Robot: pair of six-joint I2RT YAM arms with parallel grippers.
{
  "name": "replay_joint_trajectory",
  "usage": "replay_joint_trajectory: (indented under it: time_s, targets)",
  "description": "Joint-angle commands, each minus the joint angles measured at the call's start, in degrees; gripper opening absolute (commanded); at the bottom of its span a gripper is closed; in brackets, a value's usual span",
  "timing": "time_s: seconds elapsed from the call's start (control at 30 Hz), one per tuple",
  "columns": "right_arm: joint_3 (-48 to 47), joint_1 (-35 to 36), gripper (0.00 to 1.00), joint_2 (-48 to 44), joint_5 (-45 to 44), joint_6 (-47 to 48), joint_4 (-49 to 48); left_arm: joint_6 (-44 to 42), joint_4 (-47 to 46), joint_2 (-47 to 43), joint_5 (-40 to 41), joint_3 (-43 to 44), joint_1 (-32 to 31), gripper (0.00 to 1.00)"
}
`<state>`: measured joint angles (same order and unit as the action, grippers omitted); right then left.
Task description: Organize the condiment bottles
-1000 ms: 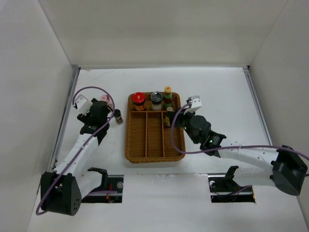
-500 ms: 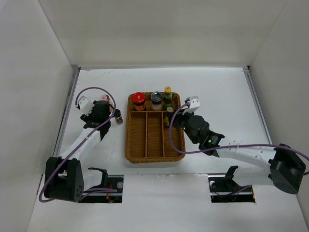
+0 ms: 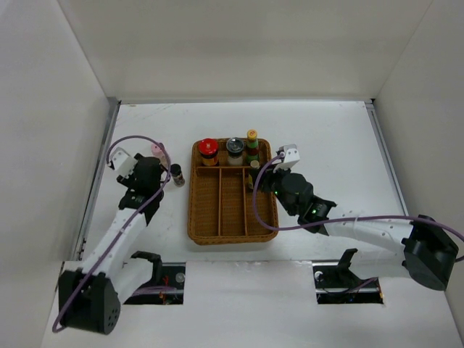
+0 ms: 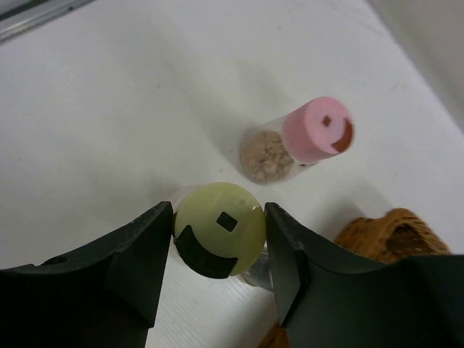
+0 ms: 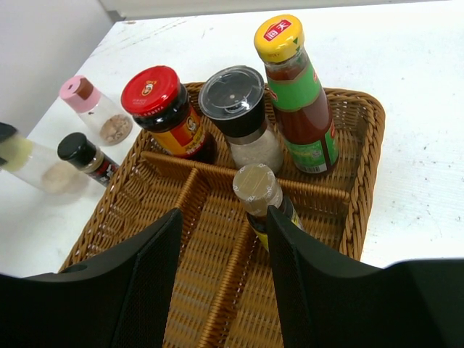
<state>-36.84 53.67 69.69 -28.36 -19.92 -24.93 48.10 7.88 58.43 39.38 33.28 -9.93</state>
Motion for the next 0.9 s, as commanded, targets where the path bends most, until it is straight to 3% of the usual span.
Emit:
replay_joint_trajectory:
  time_s: [0.0, 0.17, 0.43, 0.67, 0.87]
  targets:
    - [-0.8, 0.1, 0.55, -0.1, 0.4, -0.1, -3.3, -1.4, 3.0, -10.3, 5.2, 2.1, -3.1, 0.33]
    - [-0.5, -0.4, 0.55, -0.6, 0.0, -0.2, -3.3, -5.5, 9.7, -17.0, 6.2, 7.5, -12.3, 0.35]
    - [0.5, -0.9, 0.55, -2.6, -0.6, -0.3, -3.6, -7.7, 11.0, -10.8, 5.5, 11.5, -29.8, 0.36]
    - [0.6, -1.2, 0.55, -2.8, -0.5, -0.5, -3.7, -7.8, 0.3, -0.8, 3.3, 10.0, -35.5, 0.36]
    - [0.4, -1.0, 0.55, -2.5, -0.6, -0.1, -3.7, -10.7, -9.3, 7.7, 2.5, 8.2, -35.0, 0.36]
